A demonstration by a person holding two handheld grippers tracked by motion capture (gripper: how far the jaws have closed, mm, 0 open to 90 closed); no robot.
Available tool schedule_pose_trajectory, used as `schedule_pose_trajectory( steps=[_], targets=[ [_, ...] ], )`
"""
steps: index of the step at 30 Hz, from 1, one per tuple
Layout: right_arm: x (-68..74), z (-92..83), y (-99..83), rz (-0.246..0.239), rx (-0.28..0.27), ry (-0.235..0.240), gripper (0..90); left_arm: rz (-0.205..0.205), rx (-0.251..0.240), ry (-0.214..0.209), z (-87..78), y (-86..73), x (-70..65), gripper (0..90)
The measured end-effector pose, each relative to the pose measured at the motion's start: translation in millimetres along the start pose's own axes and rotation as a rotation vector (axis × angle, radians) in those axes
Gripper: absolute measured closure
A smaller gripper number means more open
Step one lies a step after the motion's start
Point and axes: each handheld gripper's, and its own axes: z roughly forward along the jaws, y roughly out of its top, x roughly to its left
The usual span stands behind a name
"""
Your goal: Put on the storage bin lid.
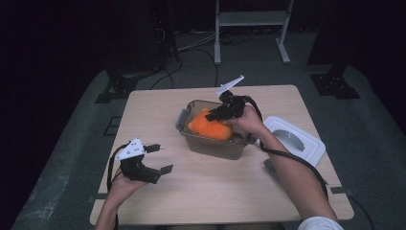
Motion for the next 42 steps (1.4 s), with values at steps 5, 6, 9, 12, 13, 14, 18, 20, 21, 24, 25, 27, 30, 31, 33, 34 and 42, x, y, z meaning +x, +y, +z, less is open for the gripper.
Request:
schedule_pose_trajectory(
  steps=[5, 6, 9, 12, 13, 14, 18, 20, 21, 24, 25, 27, 30, 31, 33, 34, 42],
  targets=[
    [-0.8, 2.0, 0.5, 0.001, 0.007, 0.003, 74.1, -0.003, 0.0, 0.002, -0.6, 0.0, 0.8, 6.9],
    [-1.1, 2.4, 0.5, 0.002, 0.007, 0.004, 74.0, -0.002, -0.001, 0.001, -0.9, 0.2, 1.1, 6.9],
    [-1.7, 4.1, 1.0, 0.007, 0.014, 0.005, 74.0, -0.005, -0.002, 0.001, -0.9, 0.0, 0.9, 6.9],
    [-2.5, 5.0, 1.2, 0.009, 0.019, 0.007, 73.8, -0.006, -0.003, 0.001, -0.5, -0.1, 0.9, 6.9],
    [-2.9, 5.3, 1.2, 0.011, 0.019, 0.008, 73.8, -0.006, -0.003, 0.001, -0.6, -0.1, 1.0, 6.9],
    [-3.0, 5.5, 1.3, 0.013, 0.02, 0.008, 73.8, -0.006, -0.002, 0.001, -0.9, -0.1, 1.0, 6.9],
    [-3.3, 6.7, 1.6, 0.014, 0.03, 0.01, 73.6, -0.004, -0.004, 0.002, -1.3, 0.2, 1.4, 6.9],
    [-3.6, 7.4, 1.8, 0.019, 0.036, 0.012, 73.4, -0.003, -0.004, 0.002, -1.2, 0.2, 1.4, 6.9],
    [-3.7, 7.8, 1.9, 0.018, 0.039, 0.015, 73.2, -0.004, -0.005, 0.001, -1.3, 0.3, 1.3, 6.9],
    [-3.2, 9.0, 2.1, 0.018, 0.049, 0.019, 72.7, -0.002, -0.004, 0.002, -1.6, 0.3, 1.7, 6.9],
    [-3.3, 9.2, 2.1, 0.017, 0.05, 0.02, 72.5, -0.004, -0.005, 0.002, -1.7, 0.2, 2.0, 6.9],
    [-3.4, 9.3, 2.3, 0.021, 0.052, 0.022, 72.0, -0.007, -0.008, 0.004, -2.2, 0.2, 2.2, 6.9],
    [-3.6, 9.5, 2.3, 0.026, 0.057, 0.023, 71.5, -0.007, -0.012, 0.006, -3.0, 0.6, 2.3, 6.9],
    [-3.5, 9.6, 2.4, 0.024, 0.059, 0.023, 71.4, -0.006, -0.011, 0.005, -3.2, 0.7, 2.4, 6.9],
    [-2.9, 10.1, 2.5, 0.02, 0.065, 0.021, 70.6, -0.006, -0.012, 0.005, -3.2, 0.7, 2.4, 6.9],
    [-2.5, 10.3, 2.5, 0.02, 0.068, 0.02, 70.4, -0.01, -0.014, 0.004, -2.7, 0.5, 2.2, 6.9],
    [-1.3, 10.1, 2.4, 0.016, 0.077, 0.015, 68.9, -0.003, -0.006, 0.003, -1.6, 0.8, 1.6, 6.9]
  ],
)
